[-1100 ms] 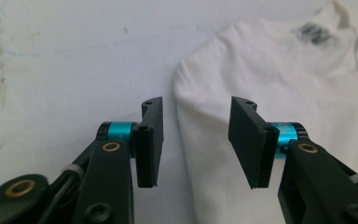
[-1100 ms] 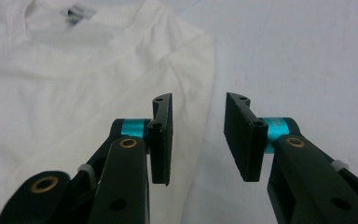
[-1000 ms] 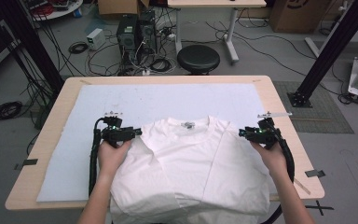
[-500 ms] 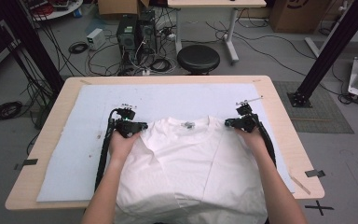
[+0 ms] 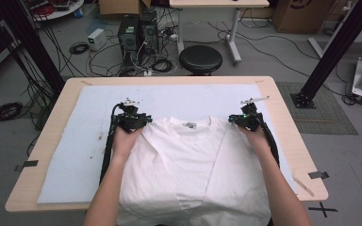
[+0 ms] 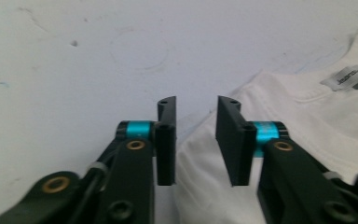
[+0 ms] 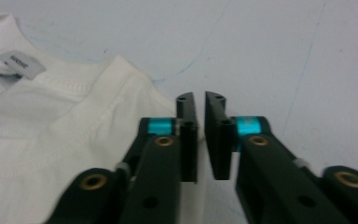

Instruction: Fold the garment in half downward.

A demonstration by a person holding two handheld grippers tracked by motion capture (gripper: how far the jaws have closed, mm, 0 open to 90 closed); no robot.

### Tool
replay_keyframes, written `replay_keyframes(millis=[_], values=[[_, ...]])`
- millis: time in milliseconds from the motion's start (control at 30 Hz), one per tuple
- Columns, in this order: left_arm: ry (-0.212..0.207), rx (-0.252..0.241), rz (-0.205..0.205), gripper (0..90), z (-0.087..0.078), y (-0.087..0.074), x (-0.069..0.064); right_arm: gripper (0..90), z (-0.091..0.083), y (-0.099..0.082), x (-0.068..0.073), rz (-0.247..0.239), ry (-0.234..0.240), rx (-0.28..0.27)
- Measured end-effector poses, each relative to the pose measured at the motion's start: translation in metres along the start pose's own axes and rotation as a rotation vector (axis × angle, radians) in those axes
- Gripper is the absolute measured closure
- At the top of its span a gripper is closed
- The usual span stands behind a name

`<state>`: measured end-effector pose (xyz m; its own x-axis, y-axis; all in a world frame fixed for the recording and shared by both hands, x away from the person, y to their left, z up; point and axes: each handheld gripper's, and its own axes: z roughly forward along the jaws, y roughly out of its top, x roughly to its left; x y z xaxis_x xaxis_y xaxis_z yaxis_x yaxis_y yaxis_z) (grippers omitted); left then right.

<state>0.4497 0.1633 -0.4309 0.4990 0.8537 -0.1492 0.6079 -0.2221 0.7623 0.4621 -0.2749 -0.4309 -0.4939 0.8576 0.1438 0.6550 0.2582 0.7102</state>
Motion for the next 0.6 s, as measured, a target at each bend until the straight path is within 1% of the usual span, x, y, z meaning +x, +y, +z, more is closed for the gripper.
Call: replay_keyframes(millis=[33,67,100,133,167,200,233,267,300,367,400,433,467,500,533,567,600], values=[[-0.005,0.034,0.024,59.3,0.003,0.002,-0.001,71.3,0.001,0.001,0.000,0.011,0.009,-0.001],[-0.010,0.070,0.049,59.2,0.007,0.004,-0.003,69.1,0.003,0.003,0.000,-0.001,0.025,0.007],[0.002,0.135,0.079,58.7,0.016,0.006,-0.006,66.9,0.009,0.006,0.004,-0.029,0.021,0.045],[0.002,0.135,0.079,59.0,0.016,0.006,-0.006,66.9,0.009,0.006,0.004,-0.029,0.021,0.045],[0.014,0.153,0.097,59.0,0.019,0.006,-0.008,66.8,0.013,0.007,0.006,-0.047,0.033,0.059],[0.038,0.153,0.119,61.3,0.019,0.007,-0.010,67.0,0.016,0.007,0.008,-0.066,0.041,0.065],[0.034,0.151,0.123,65.5,0.019,0.007,-0.010,71.3,0.020,0.007,0.010,-0.085,0.044,0.075],[0.016,0.149,0.122,84.7,0.019,0.007,-0.011,88.0,0.022,0.006,0.016,-0.140,0.014,0.076],[0.012,0.151,0.129,86.5,0.019,0.007,-0.012,88.5,0.022,0.007,0.015,-0.144,0.044,0.081],[0.029,0.152,0.157,86.9,0.020,0.008,-0.015,89.1,0.022,0.007,0.015,-0.149,0.042,0.086],[0.037,0.146,0.158,87.3,0.019,0.008,-0.016,89.4,0.022,0.008,0.015,-0.150,0.036,0.089],[0.037,0.130,0.144,87.3,0.018,0.009,-0.016,89.5,0.018,0.010,0.017,-0.143,0.014,0.072],[0.038,0.112,0.133,87.3,0.016,0.010,-0.015,89.5,0.018,0.010,0.017,-0.143,0.014,0.072],[0.038,0.091,0.128,87.4,0.013,0.012,-0.015,89.6,0.016,0.012,0.016,-0.139,0.006,0.053],[0.041,0.076,0.132,87.4,0.011,0.013,-0.015,89.6,0.012,0.013,0.017,-0.130,0.002,0.031],[0.049,0.044,0.147,87.4,0.007,0.015,-0.017,89.6,0.008,0.014,0.018,-0.121,-0.003,0.016],[0.054,0.025,0.159,87.4,0.003,0.017,-0.019,89.6,0.002,0.016,0.018,-0.129,-0.009,-0.018]])
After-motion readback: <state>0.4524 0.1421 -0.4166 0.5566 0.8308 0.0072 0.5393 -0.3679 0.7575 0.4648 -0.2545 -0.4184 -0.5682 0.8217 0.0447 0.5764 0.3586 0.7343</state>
